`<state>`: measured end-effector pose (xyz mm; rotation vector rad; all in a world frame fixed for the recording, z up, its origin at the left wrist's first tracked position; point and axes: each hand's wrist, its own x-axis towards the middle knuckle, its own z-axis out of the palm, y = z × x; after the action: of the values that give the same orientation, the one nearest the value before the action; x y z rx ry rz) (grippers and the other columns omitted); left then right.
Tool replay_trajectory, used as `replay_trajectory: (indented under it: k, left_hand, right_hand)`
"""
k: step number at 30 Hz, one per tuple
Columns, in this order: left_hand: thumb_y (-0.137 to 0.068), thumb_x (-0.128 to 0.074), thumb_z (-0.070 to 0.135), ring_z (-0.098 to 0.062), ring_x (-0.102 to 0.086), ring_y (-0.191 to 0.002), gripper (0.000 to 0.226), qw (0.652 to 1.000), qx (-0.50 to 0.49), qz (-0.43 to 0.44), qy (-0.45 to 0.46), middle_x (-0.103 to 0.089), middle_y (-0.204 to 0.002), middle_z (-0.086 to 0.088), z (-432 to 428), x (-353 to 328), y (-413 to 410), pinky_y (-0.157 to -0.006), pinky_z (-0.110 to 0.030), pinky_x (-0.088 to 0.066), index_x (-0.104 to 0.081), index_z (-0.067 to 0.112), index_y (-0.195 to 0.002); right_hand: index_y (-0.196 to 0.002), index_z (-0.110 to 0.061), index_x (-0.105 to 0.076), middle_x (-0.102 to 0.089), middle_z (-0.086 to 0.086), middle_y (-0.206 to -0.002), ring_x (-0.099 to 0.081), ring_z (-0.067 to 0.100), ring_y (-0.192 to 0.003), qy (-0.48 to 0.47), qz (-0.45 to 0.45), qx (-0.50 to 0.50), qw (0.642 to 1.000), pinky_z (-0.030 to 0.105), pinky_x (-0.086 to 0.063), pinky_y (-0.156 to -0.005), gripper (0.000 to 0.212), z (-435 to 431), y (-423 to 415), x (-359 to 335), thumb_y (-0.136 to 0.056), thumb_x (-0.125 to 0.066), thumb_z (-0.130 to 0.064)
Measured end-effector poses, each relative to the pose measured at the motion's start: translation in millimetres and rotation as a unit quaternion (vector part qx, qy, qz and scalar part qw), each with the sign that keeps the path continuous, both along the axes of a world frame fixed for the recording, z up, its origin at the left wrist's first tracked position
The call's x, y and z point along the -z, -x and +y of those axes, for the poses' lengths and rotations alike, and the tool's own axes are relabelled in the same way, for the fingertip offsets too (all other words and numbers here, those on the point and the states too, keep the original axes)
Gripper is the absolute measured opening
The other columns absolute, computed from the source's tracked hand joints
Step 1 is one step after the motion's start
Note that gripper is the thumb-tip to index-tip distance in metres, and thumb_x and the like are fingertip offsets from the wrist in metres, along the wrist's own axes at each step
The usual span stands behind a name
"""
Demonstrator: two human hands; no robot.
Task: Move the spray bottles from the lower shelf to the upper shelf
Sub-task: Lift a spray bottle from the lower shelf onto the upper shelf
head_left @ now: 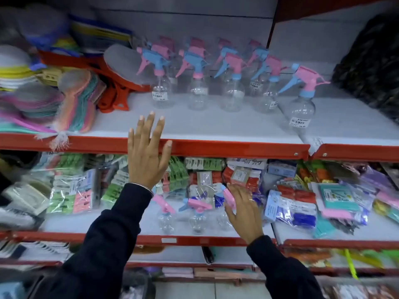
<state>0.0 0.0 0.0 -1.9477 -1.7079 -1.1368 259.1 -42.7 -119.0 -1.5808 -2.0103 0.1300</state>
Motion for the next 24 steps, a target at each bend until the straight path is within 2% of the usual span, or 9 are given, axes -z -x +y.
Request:
replay_trajectory:
  k: [2,4,7,11,15,19,21,23,24]
  left_hand:
    - [-0.094,-0.036,0.038,-0.022,-0.012,-0.145,0.053,0.999,-0.03,-0.006,0.023,-0.022,-0.156,-0.003,2,4,7,-0.116,-0.047,-0.01,-0.025,0.025,-0.145]
    - [-0.095,-0.034,0.039,-0.022,-0.011,-0.145,0.052,0.998,-0.044,-0.003,0.046,-0.022,-0.156,-0.003,4,14,16,-0.117,-0.045,-0.007,-0.027,0.025,-0.144]
    - [-0.095,-0.032,0.04,-0.022,-0.012,-0.145,0.05,0.998,-0.046,0.015,0.051,-0.026,-0.154,-0.002,7,20,20,-0.117,-0.042,-0.003,-0.029,0.027,-0.143]
    - [-0.096,-0.03,0.041,-0.022,-0.014,-0.144,0.048,0.998,-0.048,0.022,0.047,-0.03,-0.152,-0.002,11,22,21,-0.116,-0.032,0.006,-0.031,0.029,-0.142]
    - [-0.096,-0.032,0.04,-0.022,-0.017,-0.142,0.047,0.998,-0.047,0.022,0.035,-0.035,-0.149,-0.003,12,23,21,-0.116,-0.03,0.008,-0.033,0.027,-0.141]
    - [-0.095,-0.035,0.041,-0.023,-0.02,-0.14,0.046,0.998,-0.05,0.023,0.027,-0.042,-0.143,-0.005,15,26,21,-0.116,-0.032,0.004,-0.039,0.025,-0.138]
    - [-0.095,-0.035,0.043,-0.023,-0.021,-0.139,0.046,0.998,-0.053,0.027,0.023,-0.044,-0.141,-0.006,17,27,22,-0.116,-0.033,0.002,-0.04,0.024,-0.136]
    - [-0.095,-0.034,0.044,-0.024,-0.022,-0.139,0.047,0.998,-0.052,0.029,0.023,-0.045,-0.141,-0.006,19,27,23,-0.116,-0.034,0.001,-0.041,0.024,-0.136]
    - [-0.095,-0.033,0.045,-0.024,-0.023,-0.139,0.047,0.998,-0.05,0.03,0.023,-0.045,-0.14,-0.006,19,27,23,-0.116,-0.034,0.0,-0.041,0.024,-0.136]
  right_hand:
    - [-0.141,-0.017,-0.029,-0.046,0.009,-0.142,-0.055,0.029,-0.116,0.098,0.05,0.018,0.994,0.038,-0.049,-0.086,0.062,5,0,10,-0.087,-0.059,-0.023]
    - [-0.142,-0.014,-0.024,-0.049,0.014,-0.138,-0.054,0.033,-0.117,0.178,0.084,0.044,0.979,0.04,-0.049,-0.086,0.07,8,-2,22,-0.084,-0.064,-0.019]
    - [-0.129,-0.007,-0.04,-0.058,0.02,-0.125,-0.056,0.035,-0.113,0.219,0.132,0.075,0.964,0.036,-0.047,-0.083,0.057,18,-5,38,-0.08,-0.068,-0.013]
    - [-0.111,-0.006,-0.058,-0.064,0.018,-0.108,-0.059,0.027,-0.093,0.246,0.208,0.062,0.945,0.03,-0.046,-0.076,0.041,27,-15,41,-0.073,-0.075,-0.008]
    - [-0.106,-0.015,-0.064,-0.066,0.009,-0.101,-0.06,0.023,-0.083,0.202,0.239,0.024,0.95,0.023,-0.048,-0.066,0.037,15,-26,13,-0.071,-0.078,-0.015]
    - [-0.092,-0.034,-0.064,-0.067,-0.012,-0.09,-0.056,0.004,-0.072,0.144,0.289,-0.044,0.946,0.015,-0.044,-0.062,0.03,-1,-34,-45,-0.072,-0.077,-0.017]
    - [-0.091,-0.041,-0.065,-0.067,-0.01,-0.092,-0.06,0.007,-0.077,0.12,0.316,-0.078,0.938,0.023,-0.05,-0.068,0.034,-5,-35,-83,-0.071,-0.077,-0.016]
    - [-0.093,-0.042,-0.065,-0.067,-0.003,-0.096,-0.064,0.021,-0.085,0.088,0.337,-0.1,0.932,0.039,-0.056,-0.074,0.036,-7,-34,-124,-0.071,-0.076,-0.016]
    - [-0.094,-0.042,-0.065,-0.068,-0.003,-0.096,-0.065,0.023,-0.086,0.062,0.342,-0.11,0.931,0.041,-0.056,-0.074,0.036,-7,-34,-144,-0.071,-0.077,-0.016]
